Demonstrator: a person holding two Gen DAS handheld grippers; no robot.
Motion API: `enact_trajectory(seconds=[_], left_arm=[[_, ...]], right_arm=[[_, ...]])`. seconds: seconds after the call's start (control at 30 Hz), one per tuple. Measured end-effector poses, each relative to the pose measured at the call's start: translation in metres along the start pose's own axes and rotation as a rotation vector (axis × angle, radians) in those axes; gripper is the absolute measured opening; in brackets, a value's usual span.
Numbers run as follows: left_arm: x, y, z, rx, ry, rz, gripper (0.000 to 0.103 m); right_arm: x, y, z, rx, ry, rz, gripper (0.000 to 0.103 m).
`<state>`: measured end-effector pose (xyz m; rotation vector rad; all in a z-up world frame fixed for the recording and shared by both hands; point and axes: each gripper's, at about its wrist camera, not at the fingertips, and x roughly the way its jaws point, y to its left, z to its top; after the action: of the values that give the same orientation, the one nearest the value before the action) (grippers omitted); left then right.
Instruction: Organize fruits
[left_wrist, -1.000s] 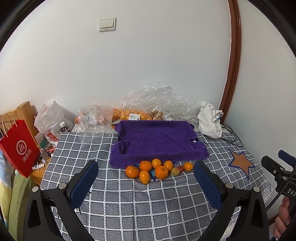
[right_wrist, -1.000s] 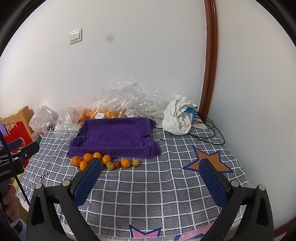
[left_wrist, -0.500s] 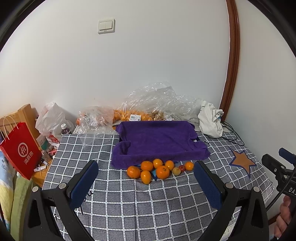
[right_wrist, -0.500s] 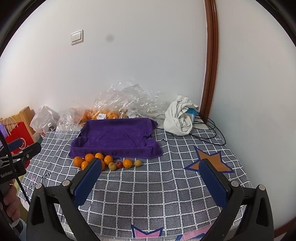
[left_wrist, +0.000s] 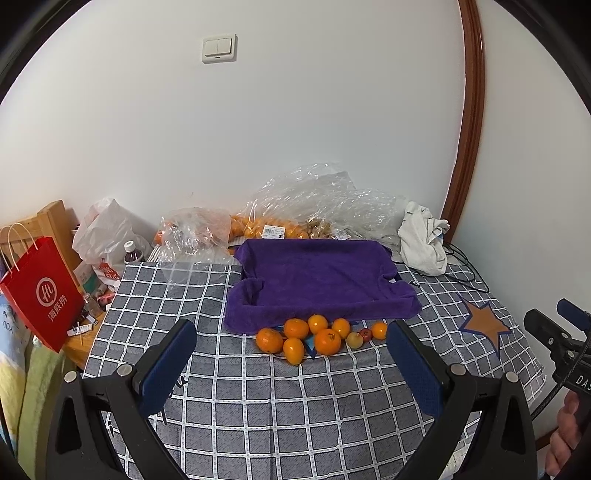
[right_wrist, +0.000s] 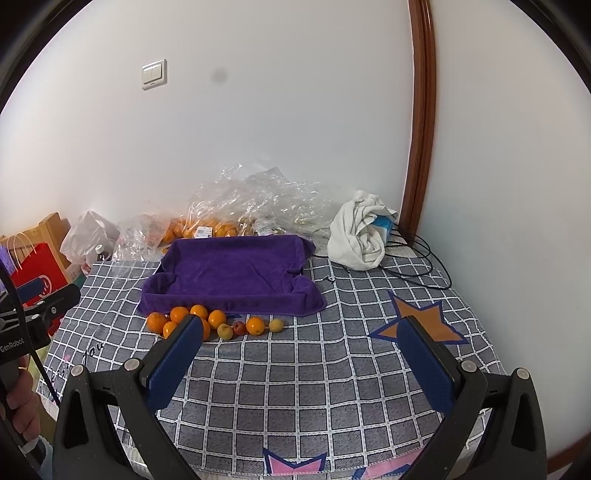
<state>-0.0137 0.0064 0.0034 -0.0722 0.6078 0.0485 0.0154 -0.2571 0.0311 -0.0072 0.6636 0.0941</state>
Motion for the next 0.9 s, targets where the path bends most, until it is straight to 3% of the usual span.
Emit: enact_trajectory(seconds=[0.53,0.77,0.9], left_arm=[[0.015,0.004,0.003,0.000,0.000,0.007,0.103],[0.049,0.016,-0.004,-0.004,0.039,0.030,0.103],[0.079,0.025,-0.015,-0.004,0.094,0.036,0.103]], right_arm=[[0.018,0.001,0.001,0.004,0.011,0.006,0.103],[0.046,0.002,-0.008,-0.014,0.001,0.031,0.103],[0.078,0.006,-0.017,-0.058,0.050,0.026,0.101]])
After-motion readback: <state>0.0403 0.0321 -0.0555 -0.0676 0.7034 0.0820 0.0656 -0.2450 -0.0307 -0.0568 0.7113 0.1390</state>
